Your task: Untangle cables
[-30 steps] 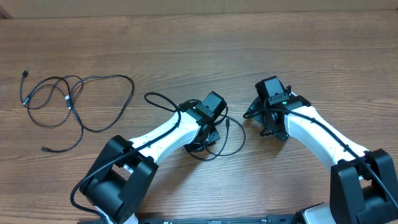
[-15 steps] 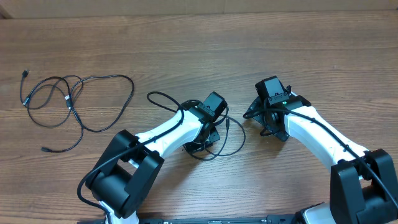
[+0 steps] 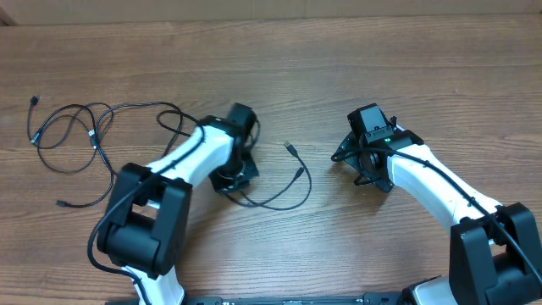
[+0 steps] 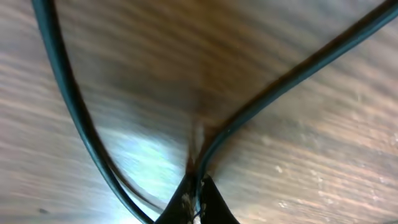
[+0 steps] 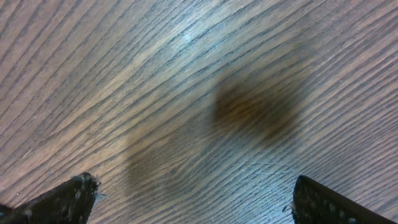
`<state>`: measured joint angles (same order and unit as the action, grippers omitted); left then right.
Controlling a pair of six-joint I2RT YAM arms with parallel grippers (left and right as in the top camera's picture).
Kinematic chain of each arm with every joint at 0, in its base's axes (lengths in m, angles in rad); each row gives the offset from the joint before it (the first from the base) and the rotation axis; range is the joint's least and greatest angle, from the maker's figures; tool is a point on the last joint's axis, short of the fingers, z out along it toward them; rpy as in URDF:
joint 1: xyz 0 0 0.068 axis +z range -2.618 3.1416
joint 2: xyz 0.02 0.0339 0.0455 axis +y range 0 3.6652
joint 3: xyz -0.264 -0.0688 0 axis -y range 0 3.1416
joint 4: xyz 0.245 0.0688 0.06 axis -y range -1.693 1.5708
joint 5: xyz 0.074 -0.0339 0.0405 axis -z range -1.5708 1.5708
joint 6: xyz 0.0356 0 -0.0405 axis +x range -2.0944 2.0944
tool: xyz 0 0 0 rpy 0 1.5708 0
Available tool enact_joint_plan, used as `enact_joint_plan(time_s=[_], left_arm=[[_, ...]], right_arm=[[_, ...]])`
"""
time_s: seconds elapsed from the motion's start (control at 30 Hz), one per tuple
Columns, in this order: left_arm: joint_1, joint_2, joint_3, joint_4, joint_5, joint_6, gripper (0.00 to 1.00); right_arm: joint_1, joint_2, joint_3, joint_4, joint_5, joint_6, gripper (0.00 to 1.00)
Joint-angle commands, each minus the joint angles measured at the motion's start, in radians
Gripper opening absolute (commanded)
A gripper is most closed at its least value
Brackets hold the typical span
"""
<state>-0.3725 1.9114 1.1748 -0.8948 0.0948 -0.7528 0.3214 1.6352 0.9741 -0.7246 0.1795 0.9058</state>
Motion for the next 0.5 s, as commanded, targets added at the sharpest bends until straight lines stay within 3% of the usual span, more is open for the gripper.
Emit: enact_joint_plan(time_s=[0.0, 0.17, 0.43, 0.47], left_arm=[[0.042, 0.036, 0.034, 0.004, 0.031, 0.120, 0.04], [0.081, 0.036, 0.110, -0.050, 0.158, 0.204, 0.06], [0.098, 0.035, 0.315, -0.307, 0.142, 0.232, 0.04], [0.097, 0.035, 0.326, -0.321, 0.147, 0.233, 0.09]], right_arm=[[-0.003, -0.015, -0.005, 0.005, -0.002, 0.007, 1.00], [-0.003, -0.015, -0.005, 0.005, -0.002, 0.007, 1.00], [-0.003, -0.015, -0.006, 0.005, -0.002, 0.007, 1.00], [-0.003, -0.015, -0.005, 0.005, -0.002, 0.007, 1.00]])
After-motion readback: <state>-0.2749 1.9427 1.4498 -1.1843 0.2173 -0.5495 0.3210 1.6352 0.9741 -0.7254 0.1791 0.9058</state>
